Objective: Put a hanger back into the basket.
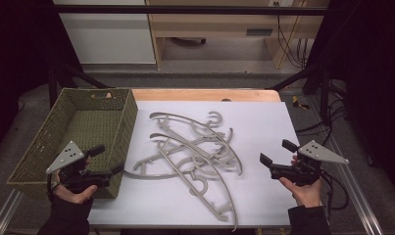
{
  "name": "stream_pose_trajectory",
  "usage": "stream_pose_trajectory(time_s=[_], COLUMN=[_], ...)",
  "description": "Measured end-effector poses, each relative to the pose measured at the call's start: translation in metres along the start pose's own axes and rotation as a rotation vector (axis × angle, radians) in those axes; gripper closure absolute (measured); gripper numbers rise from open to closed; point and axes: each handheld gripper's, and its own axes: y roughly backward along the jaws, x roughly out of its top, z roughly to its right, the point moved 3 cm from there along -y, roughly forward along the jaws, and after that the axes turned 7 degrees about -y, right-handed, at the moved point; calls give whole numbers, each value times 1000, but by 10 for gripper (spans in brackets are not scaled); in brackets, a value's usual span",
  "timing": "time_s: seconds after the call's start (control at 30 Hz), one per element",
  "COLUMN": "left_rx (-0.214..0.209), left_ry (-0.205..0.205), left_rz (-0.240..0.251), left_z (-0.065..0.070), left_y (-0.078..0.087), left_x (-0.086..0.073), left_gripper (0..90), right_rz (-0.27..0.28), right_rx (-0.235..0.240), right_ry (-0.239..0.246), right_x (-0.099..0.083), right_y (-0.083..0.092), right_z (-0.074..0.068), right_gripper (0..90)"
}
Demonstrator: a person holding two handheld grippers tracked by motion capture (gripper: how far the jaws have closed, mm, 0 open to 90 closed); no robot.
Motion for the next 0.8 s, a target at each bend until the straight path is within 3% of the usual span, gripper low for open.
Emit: stream_pose_trajectory(time_s=[0.4,0.6,0.67,0.73,0.8], left_rx=[2,2,3,2,0], left_ry=[-13,-21,-23,-23,-25], left_rz=[-4,-7,-10,-12,-15], left_z=[0,1,0,0,1], left_y=[0,-1,-1,-2,-2], left_x=[2,3,3,3,3], left_gripper=[78,80,80,80,80], right_rz=[-50,-129,-199,-222,-282], right_rx=[-9,8,22,24,16], right_ry=[9,41,55,62,97], right_x=[2,2,0,-1,-4], right_y=[-4,-14,-24,-27,-37], right_z=[-8,-26,-38,-42,-52], right_gripper=[81,101,108,110,126])
